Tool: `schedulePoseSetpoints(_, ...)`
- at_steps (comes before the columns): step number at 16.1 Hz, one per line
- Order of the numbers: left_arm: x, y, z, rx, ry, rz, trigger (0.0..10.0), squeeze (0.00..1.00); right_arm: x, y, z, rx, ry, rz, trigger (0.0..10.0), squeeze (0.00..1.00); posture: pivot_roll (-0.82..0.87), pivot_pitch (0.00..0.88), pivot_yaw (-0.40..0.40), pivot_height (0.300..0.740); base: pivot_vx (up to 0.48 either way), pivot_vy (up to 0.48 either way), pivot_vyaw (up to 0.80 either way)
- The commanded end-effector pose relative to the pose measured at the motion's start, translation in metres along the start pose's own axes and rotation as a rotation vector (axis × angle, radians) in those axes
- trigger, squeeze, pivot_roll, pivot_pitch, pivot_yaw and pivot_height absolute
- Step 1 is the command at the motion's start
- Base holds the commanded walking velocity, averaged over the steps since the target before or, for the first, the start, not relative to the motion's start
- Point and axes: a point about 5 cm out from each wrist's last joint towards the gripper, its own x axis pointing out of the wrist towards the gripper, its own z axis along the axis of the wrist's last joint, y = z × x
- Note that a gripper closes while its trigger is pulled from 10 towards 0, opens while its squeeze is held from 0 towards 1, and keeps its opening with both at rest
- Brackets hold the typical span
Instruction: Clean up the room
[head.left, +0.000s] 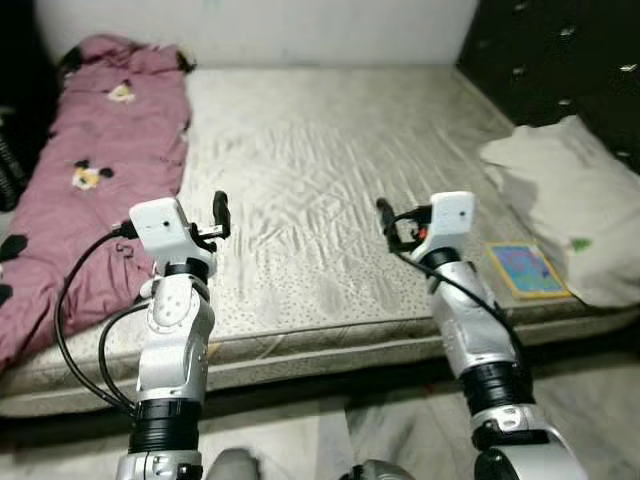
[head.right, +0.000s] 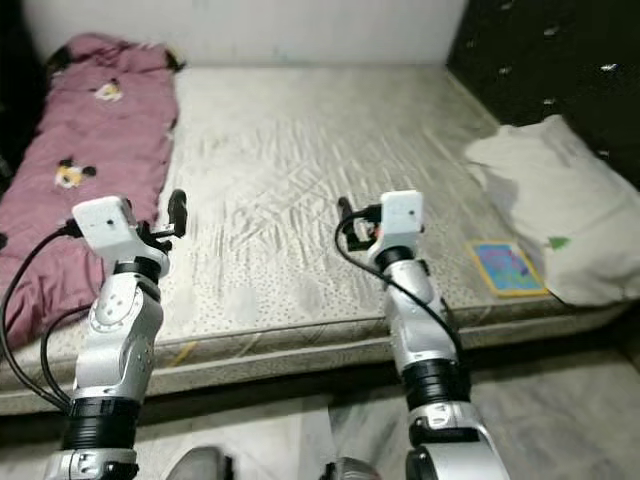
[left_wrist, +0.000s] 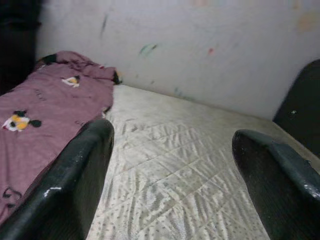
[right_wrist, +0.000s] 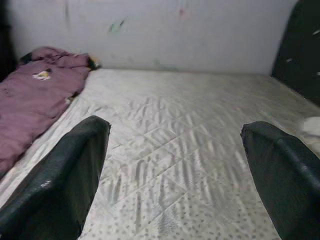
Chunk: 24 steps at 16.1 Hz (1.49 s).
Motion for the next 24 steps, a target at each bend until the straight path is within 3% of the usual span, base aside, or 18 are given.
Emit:
schedulePoseSetpoints(1, -0.0001, 0.0032, 0.0062, 0.003, -0.028, -0.009, 10.0, 0.0, 0.0048, 0.0084, 0.0083, -0.003, -0.025, 0.032, 10.0, 0.0, 0.06, 0.0, -0.065, 0.74, 0.0, 0.0, 0.0)
schedulePoseSetpoints(17, -0.0009, 0.0026, 0.0073, -0.006, -0.032, -0.026, 10.0, 0.0, 0.0053, 0.0098, 0.0057, -0.009, -0.013, 0.042, 10.0, 0.0, 0.06, 0.0, -0.064, 0.74, 0.342, 0.0, 0.0)
schedulePoseSetpoints(24, 0.0038, 0.0019, 0.0098, -0.011, -0.024, 0.016, 10.0, 0.0, 0.0082, 0.0097, 0.0072, -0.01, -0.017, 0.039, 10.0, 0.0, 0.07, 0.0, -0.051, 0.74, 0.0, 0.0, 0.0)
